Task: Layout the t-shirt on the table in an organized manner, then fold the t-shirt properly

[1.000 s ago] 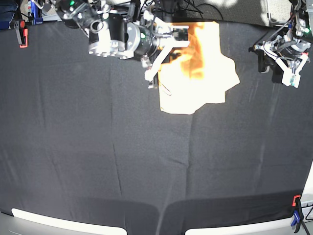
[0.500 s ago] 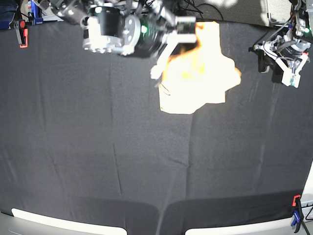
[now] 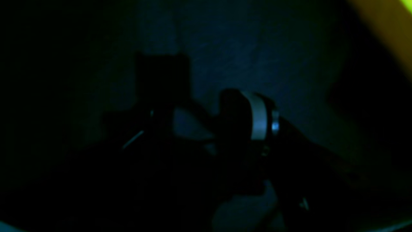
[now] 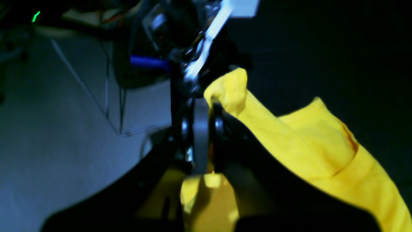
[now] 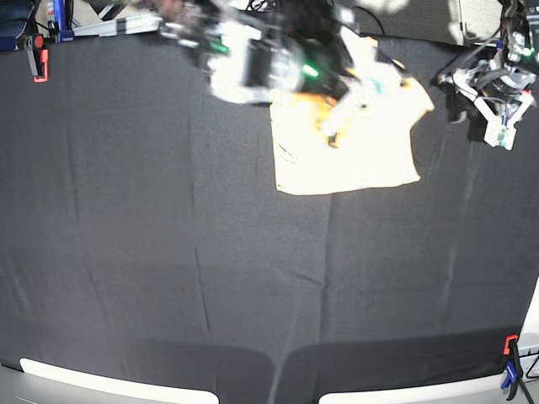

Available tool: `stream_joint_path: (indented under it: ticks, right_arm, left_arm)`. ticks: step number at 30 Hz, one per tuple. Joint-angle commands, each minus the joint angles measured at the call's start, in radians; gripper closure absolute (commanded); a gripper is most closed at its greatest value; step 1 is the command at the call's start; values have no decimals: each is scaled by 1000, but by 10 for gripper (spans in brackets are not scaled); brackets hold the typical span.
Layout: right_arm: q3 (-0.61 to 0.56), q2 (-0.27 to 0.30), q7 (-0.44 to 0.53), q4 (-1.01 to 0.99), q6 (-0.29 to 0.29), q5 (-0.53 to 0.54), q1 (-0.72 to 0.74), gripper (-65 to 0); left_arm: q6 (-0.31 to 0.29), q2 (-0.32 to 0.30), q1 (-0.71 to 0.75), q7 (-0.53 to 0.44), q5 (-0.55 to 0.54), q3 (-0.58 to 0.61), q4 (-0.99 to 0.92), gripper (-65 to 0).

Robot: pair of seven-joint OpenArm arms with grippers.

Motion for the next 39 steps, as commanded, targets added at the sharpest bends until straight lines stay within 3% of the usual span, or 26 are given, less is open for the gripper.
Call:
stream_joint_path:
  ticks: [1,5,11,15,18,21,24,27,30,31,35,39]
  right_arm:
    - [1,-27,35,1,19,26,8,0]
    - [-40,-80,35,-37,37,29,8,0]
    - [-111,-126,34,-121,37,29,11,-3]
    - [-121,-142,37,-137,37,30,13,-213]
    - [-121,-142,50,-137,56,80,33,-253]
    - [-121,-142,50,-131,72,158,61,-253]
    - [-102,-142,46,-111,72,151,87,-252]
    - [-34,-142,10,-100,72,103,106,-242]
    - [80,-140,-20,-99,72,69,122,-179]
    - [126,-140,-22,-99,72,70,130,-152]
    - [298,-137,-27,-100,72,69,182,0]
    - [404,-109,-61,-101,72,66,233,0]
  left_arm:
    - [0,-14,0,-22,22,-15,14,-284]
    - [2,-14,0,-24,103,-63,14,-284]
    - [4,-14,0,-14,59,-208,14,-283]
    - [3,-14,1,-2,-31,-300,15,-283]
    - [0,-14,1,10,-97,-348,15,-283]
    - [-13,-14,1,36,-166,-378,15,-283]
    - [-85,-14,2,80,-283,-386,16,-265]
    - [-152,-14,6,150,-470,-386,26,-180]
    - [-224,-10,6,253,-661,-384,51,-19]
    - [-245,-8,6,297,-733,-384,65,0]
    - [-278,9,6,464,-931,-384,133,0]
    - [-278,43,6,571,-991,-383,175,0]
